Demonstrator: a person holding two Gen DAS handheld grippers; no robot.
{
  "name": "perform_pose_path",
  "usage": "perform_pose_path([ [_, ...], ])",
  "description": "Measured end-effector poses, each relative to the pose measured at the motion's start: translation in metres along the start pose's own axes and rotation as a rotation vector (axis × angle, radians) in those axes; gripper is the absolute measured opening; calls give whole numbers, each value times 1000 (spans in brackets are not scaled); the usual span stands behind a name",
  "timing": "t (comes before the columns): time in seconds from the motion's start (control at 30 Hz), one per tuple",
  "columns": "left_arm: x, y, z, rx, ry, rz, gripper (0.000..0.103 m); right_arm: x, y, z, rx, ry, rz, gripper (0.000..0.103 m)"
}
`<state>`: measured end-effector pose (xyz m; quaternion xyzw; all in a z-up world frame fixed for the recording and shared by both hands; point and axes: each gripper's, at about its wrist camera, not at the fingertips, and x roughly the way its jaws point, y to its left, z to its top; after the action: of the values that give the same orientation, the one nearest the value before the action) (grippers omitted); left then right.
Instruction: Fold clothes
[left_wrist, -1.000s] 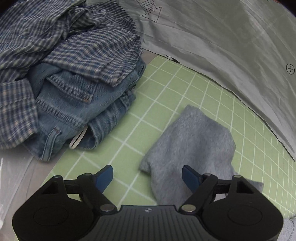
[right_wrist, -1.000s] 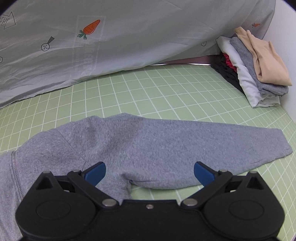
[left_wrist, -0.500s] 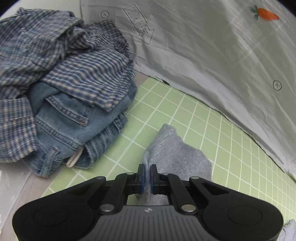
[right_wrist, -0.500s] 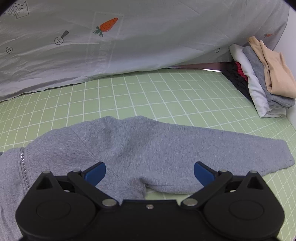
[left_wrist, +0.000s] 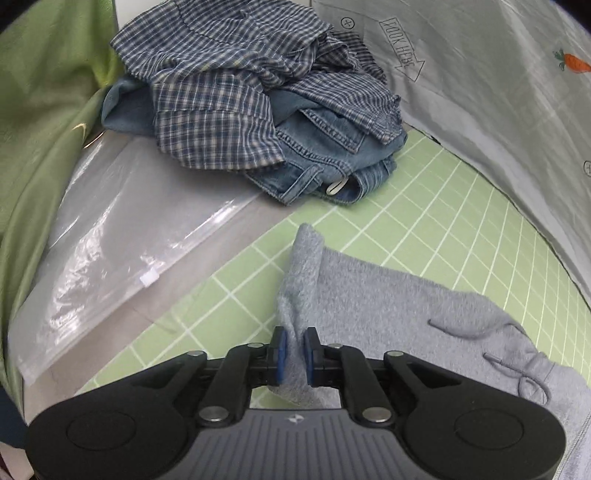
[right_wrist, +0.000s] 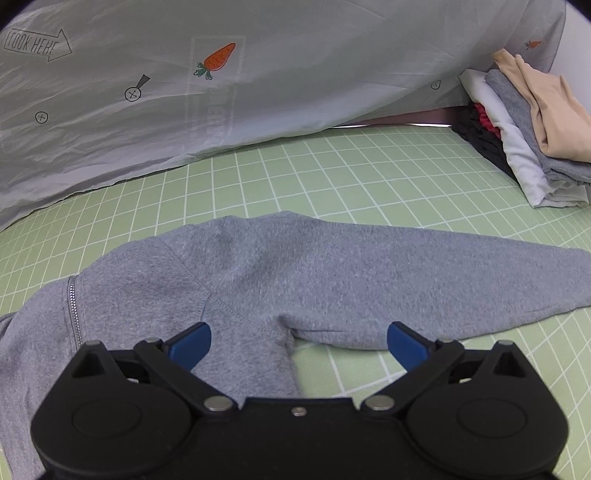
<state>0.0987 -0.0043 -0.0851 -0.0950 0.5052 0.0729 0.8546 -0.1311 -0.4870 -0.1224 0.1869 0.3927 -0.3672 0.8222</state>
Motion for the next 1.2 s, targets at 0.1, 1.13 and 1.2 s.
perform_pose_path([
  [0.1, -5, -21, 1, 28, -23, -12, 49, 3, -8, 5, 24, -5, 2, 103],
  [1.13, 44, -169, 18, 249, 31, -208, 5, 82, 11, 81, 71, 12, 164, 1],
  [1.2, 23, -158, 17, 245, -1, -231, 5, 53, -5, 80, 92, -35, 170, 1],
])
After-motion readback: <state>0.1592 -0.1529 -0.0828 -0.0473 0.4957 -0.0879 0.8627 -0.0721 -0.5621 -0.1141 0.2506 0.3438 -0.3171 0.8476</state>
